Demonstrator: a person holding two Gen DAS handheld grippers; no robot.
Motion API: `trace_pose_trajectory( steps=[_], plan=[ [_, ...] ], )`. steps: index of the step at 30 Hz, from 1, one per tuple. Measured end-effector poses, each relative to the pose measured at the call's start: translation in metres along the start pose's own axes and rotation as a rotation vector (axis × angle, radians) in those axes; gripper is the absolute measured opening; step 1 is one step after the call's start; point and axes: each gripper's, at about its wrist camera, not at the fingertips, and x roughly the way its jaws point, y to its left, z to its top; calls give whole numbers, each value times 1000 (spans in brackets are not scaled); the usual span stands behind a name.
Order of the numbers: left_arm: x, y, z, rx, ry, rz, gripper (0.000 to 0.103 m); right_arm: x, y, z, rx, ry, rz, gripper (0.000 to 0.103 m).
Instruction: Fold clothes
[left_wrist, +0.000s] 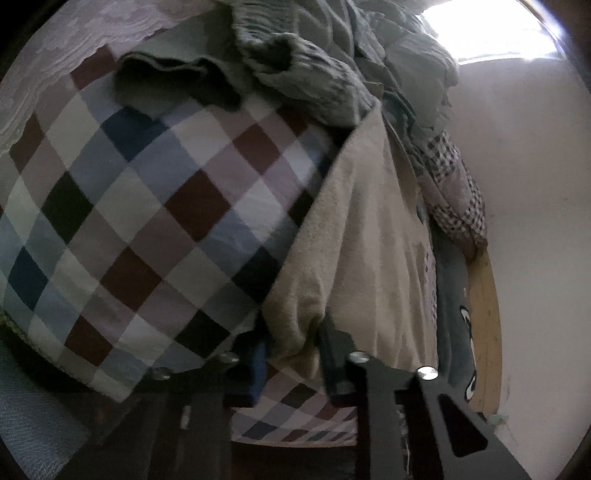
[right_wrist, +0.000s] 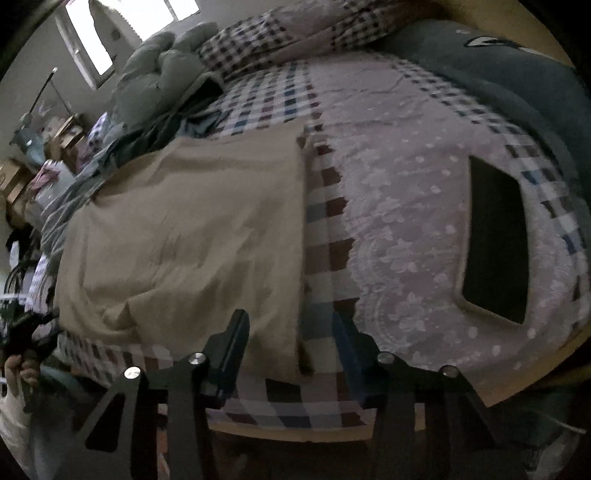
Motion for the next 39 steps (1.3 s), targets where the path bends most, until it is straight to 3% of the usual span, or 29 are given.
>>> trace_pose_trajectory(
  steps=[1, 3, 9, 16, 20, 21, 23, 24, 25, 29, 35, 39],
  plan=[
    [0, -1, 0, 5, -7, 2, 14, 2, 2, 0, -15, 12, 3, 40],
    [-3, -1, 2, 2, -30, 8, 11, 7, 8, -1, -50, 33, 1, 3],
    [-21, 4, -2, -13, -95, 11, 9, -14, 5, 1, -86, 36, -60, 1],
    [-11, 18, 2, -39, -54, 37, 9, 2, -1, -2, -164, 130, -142, 0],
    [-5, 17, 6, -50, -43, 39, 21, 8, -3, 1, -139, 112, -208, 6],
    [-6, 19, 6, -61, -44, 28, 21, 6, -2, 2, -140, 97, -253, 18],
    [-8, 21, 6, -74, -50, 9, 28, 0, 5, 3, -161, 52, -361, 31],
    [-9, 22, 6, -76, -55, 4, 30, -5, 8, 3, -168, 25, -397, 43],
    [-11, 23, 5, -74, -61, 3, 35, -12, 12, 3, -174, -5, -428, 45],
    [-19, 35, 3, -86, -80, -30, 54, -27, 41, -2, -232, -113, -523, 49],
    [-21, 45, 6, -126, -96, -91, 60, -38, 50, 0, -161, -164, -688, 57],
    [-5, 38, 5, -86, -42, -91, 60, -53, 65, -5, -127, -213, -627, 57]
  ],
)
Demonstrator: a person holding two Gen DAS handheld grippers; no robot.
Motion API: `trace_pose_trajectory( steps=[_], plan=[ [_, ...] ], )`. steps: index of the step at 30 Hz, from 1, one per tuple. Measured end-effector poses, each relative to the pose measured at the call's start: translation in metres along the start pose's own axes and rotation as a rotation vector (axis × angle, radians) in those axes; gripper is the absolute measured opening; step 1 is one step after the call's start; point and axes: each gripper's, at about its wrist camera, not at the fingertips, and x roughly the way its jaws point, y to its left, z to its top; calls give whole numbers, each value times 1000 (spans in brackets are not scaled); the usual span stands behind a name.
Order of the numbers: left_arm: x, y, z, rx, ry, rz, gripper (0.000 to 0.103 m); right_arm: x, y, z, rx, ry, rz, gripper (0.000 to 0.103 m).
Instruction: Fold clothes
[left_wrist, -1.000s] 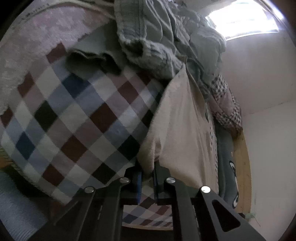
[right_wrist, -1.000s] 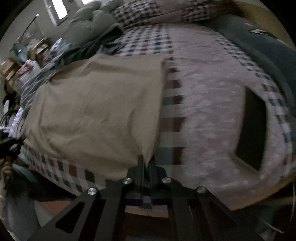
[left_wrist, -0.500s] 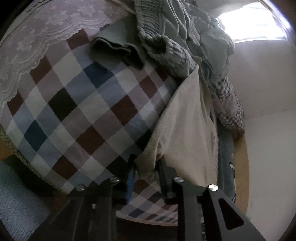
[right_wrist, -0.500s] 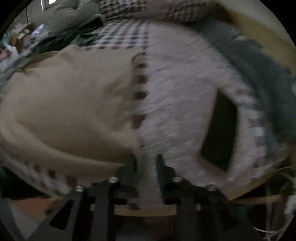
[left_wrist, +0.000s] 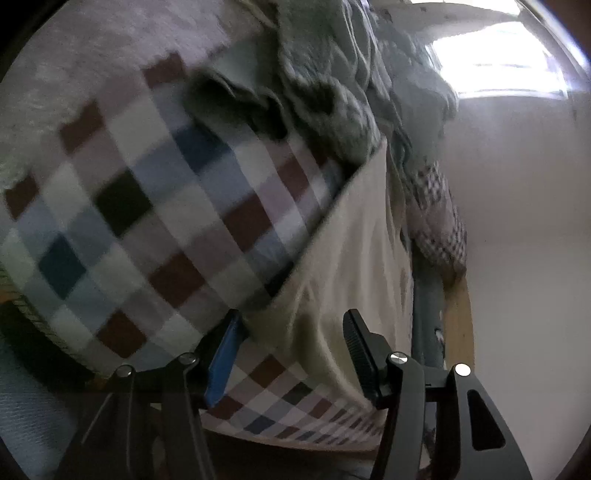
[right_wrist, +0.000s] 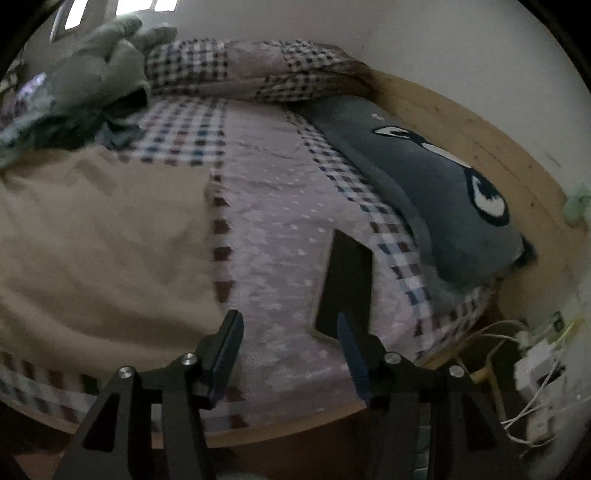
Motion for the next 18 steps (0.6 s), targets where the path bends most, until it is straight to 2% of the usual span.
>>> trace_pose_trajectory(
  steps=[4, 6, 8, 9, 11, 15, 18],
  plan=[
    [3, -9, -2, 42, -18, 22, 60, -28, 39, 0, -48, -100, 111, 58],
    [-1, -12, -2, 53, -39, 27, 57, -48, 71, -1, -88, -158, 200, 61],
    [-6, -14, -1, 62, -55, 33, 30, -64, 107, -4, -156, -214, 272, 66],
    [-9, -15, 0, 68, -59, 30, 28, -72, 128, -7, -205, -244, 304, 71],
    [-12, -20, 0, 90, -63, 15, 19, -87, 171, -13, -305, -304, 367, 75],
    [-19, -39, -2, 187, -75, 22, 17, -119, 260, -32, -537, -417, 481, 77],
    [-29, -38, -1, 211, -64, 1, 16, -132, 311, -48, -695, -484, 516, 78]
  ],
)
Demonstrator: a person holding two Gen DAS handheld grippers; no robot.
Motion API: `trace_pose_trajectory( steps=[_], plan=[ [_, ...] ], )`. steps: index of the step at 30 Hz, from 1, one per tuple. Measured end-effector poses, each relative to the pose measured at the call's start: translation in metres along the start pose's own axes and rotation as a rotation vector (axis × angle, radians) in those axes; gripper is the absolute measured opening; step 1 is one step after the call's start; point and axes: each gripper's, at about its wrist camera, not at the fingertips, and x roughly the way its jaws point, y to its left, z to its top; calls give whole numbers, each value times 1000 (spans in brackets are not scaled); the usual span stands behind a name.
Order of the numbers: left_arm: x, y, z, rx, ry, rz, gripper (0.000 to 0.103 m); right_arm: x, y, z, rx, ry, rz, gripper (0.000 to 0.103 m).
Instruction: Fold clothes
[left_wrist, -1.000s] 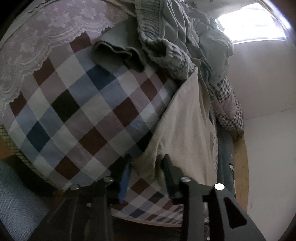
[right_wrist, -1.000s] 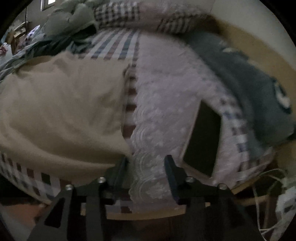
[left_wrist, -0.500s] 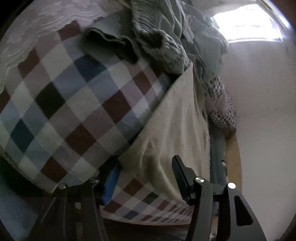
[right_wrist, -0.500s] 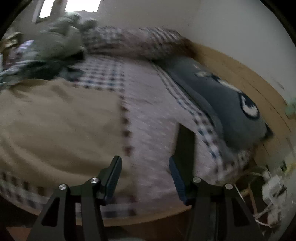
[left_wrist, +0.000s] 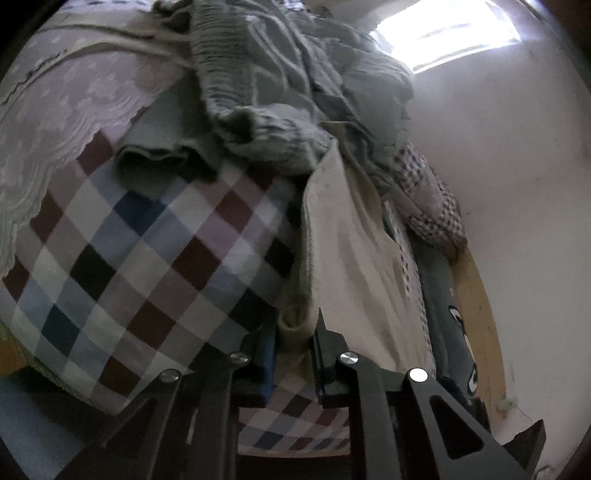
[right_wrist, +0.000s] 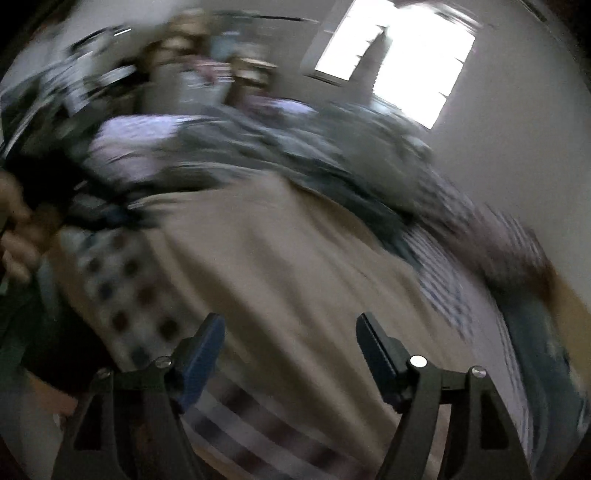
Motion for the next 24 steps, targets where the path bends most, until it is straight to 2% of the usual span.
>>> trace_pose_trajectory(
  steps=[3, 8, 14, 17, 19, 20, 21, 24],
  plan=[
    [-5, 5, 5, -14, 25, -38, 15, 18, 40, 10, -157, -32, -1, 78],
    [-3, -3, 11, -6, 57, -86, 14, 44, 74, 16, -307, -74, -34, 78],
    [-3, 0, 17, -19, 65, -91, 14, 65, 102, 21, -435, -127, -109, 78],
    [-7, 8, 16, -45, 56, -64, 14, 78, 110, 22, -489, -123, -126, 75],
    [-12, 16, 14, -74, 40, -40, 14, 90, 112, 25, -504, -96, -137, 49],
    [-15, 20, 14, -97, 22, -26, 14, 96, 110, 26, -504, -73, -133, 25],
    [-19, 25, 14, -120, 4, -13, 14, 101, 107, 27, -503, -49, -129, 16],
    [-24, 33, 12, -183, -10, -36, 30, 107, 102, 31, -487, -30, -113, 13]
  ],
)
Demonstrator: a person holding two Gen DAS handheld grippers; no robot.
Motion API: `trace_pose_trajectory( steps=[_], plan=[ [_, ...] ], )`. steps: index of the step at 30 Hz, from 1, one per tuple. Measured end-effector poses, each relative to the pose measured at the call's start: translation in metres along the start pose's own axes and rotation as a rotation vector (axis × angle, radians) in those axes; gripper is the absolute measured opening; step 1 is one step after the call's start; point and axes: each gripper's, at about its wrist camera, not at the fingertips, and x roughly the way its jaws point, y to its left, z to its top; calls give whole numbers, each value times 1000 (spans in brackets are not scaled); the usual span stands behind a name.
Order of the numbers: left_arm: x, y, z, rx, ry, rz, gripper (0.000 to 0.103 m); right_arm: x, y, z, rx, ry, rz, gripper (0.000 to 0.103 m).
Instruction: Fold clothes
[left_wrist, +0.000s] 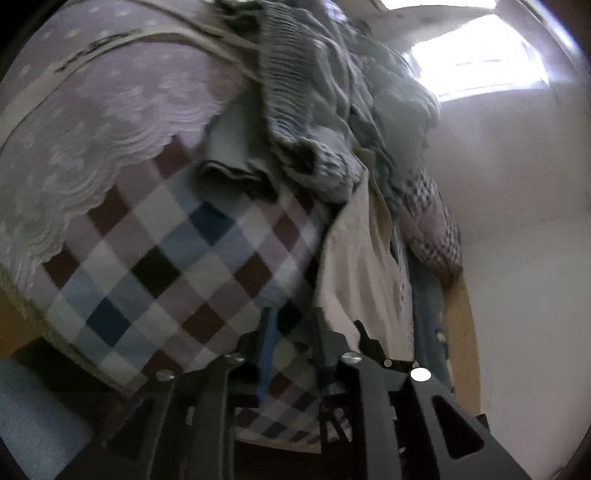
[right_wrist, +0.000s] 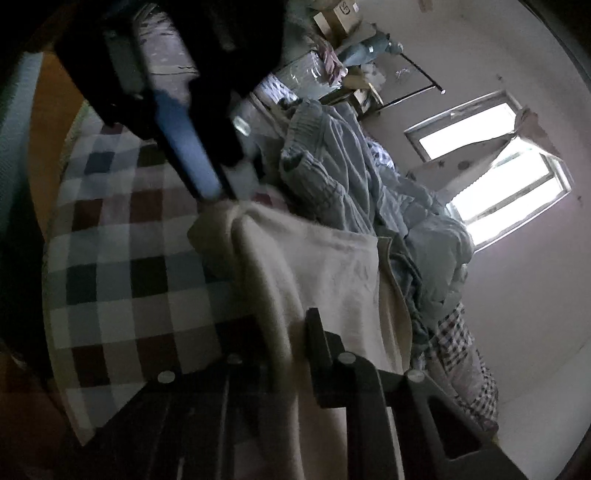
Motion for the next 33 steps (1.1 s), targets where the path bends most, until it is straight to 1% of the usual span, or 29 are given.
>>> trace_pose_trajectory(
  steps=[2, 4, 5, 7, 8, 13, 19, 22, 26, 33],
  plan=[
    [3, -1, -4, -17, 23, -64, 51, -1, -7, 0, 28, 1, 14, 11],
    [11, -7, -10, -22, 54, -135, 62, -6, -13, 0, 59, 0, 28, 10],
    [15, -10, -12, -17, 64, -149, 65, -9, -17, 0, 74, -5, 27, 9],
    [22, -17, -17, -3, 72, -163, 65, -17, -21, 2, 96, -13, 25, 9],
    [25, -20, -17, -5, 60, -167, 65, -20, -23, 3, 102, -18, 22, 8],
    [37, -19, -15, -73, 15, -219, 66, -30, -29, 2, 132, -37, 19, 8],
    [51, -21, -17, -114, 3, -233, 66, -36, -30, 2, 144, -46, 25, 7],
    [53, -22, -17, -131, -20, -232, 66, -36, -31, 2, 146, -54, 24, 7],
    [55, -19, -15, -176, -28, -264, 66, -38, -33, 1, 161, -58, 22, 7],
    [58, -24, -11, -145, -1, -284, 66, -42, -38, -2, 175, -93, 47, 7]
  ],
)
